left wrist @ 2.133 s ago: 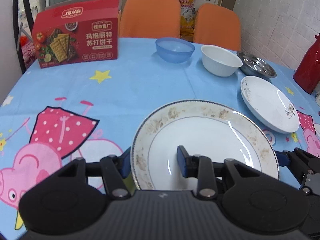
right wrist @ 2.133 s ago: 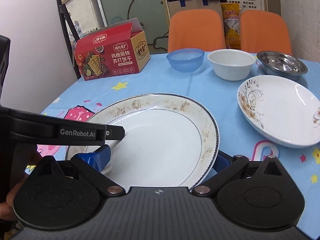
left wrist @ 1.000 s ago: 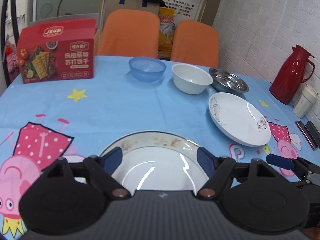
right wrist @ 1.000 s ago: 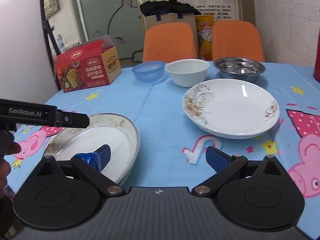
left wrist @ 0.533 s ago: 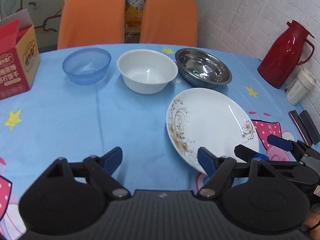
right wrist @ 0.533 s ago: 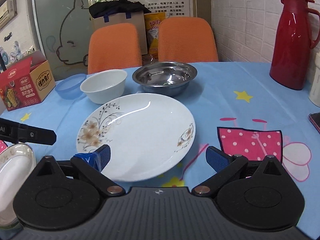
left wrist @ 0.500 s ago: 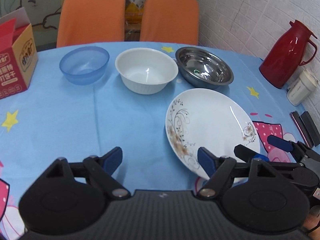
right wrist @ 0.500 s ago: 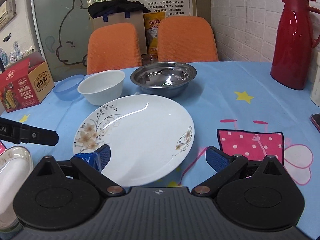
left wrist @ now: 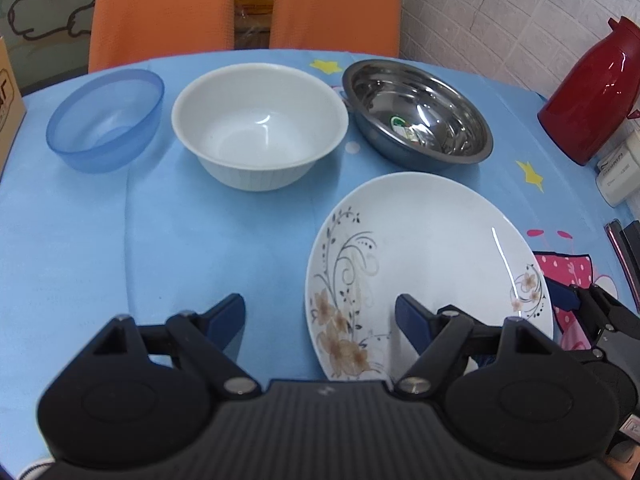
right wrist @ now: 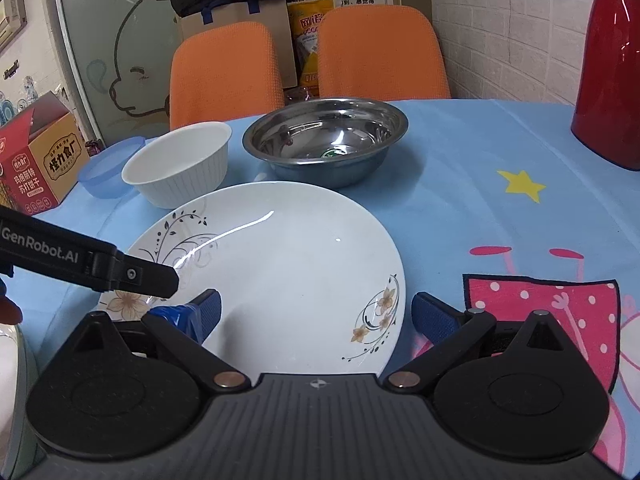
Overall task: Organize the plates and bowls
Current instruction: 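Move the left gripper to the oval floral white plate and grasp its rim, then carry the floral plate onto the plate stack and open the left gripper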
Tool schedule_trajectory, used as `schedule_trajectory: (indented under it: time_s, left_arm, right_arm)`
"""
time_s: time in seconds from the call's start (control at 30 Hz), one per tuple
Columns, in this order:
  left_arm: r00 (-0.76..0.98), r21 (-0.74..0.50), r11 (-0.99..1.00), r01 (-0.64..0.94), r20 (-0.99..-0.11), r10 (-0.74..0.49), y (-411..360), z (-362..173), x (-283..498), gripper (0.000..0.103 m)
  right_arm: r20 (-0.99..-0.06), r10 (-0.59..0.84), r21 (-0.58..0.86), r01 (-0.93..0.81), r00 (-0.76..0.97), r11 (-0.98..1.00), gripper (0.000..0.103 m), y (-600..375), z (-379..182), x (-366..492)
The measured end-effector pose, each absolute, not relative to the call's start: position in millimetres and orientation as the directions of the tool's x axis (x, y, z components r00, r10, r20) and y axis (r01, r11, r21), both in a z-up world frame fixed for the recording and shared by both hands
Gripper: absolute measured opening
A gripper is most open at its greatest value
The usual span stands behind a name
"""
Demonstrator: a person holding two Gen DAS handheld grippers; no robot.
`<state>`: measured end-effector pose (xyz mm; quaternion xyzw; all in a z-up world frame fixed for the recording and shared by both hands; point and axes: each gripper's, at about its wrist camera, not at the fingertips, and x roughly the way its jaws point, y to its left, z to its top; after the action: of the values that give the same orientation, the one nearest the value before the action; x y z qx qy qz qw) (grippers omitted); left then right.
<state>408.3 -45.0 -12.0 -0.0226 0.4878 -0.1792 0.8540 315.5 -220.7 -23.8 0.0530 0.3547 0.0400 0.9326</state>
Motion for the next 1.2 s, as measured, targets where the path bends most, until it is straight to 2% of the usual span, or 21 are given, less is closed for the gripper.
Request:
schedule_trajectory:
  time_s: [0.27, 0.53, 0.6, 0.73, 1.0, 1.2]
  left_arm:
    - [0.498, -0.186, 0.933, 0.309, -0.804, -0.326, -51, -15, 409, 0.078]
    - [0.513, -0.146, 0.935, 0.324, -0.804, -0.303, -60, -16, 405, 0.074]
    - [0.514, -0.130, 0.937, 0.323, -0.808, -0.289, -66, -16, 404, 0.068]
    - [0.508, -0.138, 0.930, 0.340, -0.805, -0.305, -68, -12, 399, 0.047]
    - [0.518, -0.135, 0.945, 0.297, -0.809, -0.278, -69, -12, 400, 0.045]
    - [0.514, -0.163, 0.937, 0.308, -0.800, -0.309, -64, -5, 395, 0.042]
  right_arm:
    - [-0.658, 0.096, 0.074, -0.063, 0.747, 0.995, 0.090, -212, -28, 317]
    - [-0.645, 0.102, 0.104, -0.046, 0.757, 0.994, 0.091, -214, -28, 311]
    - [-0.648, 0.112, 0.094, -0.067, 0.754, 0.993, 0.091, -203, -28, 309]
    - [-0.639, 0.119, 0.087, -0.082, 0.760, 0.993, 0.091, -202, -30, 305]
    - [-0.623, 0.092, 0.089, -0.047, 0.776, 0.995, 0.091, -196, -30, 302]
    - [-0.604, 0.099, 0.095, -0.052, 0.791, 0.994, 0.091, -195, -23, 295]
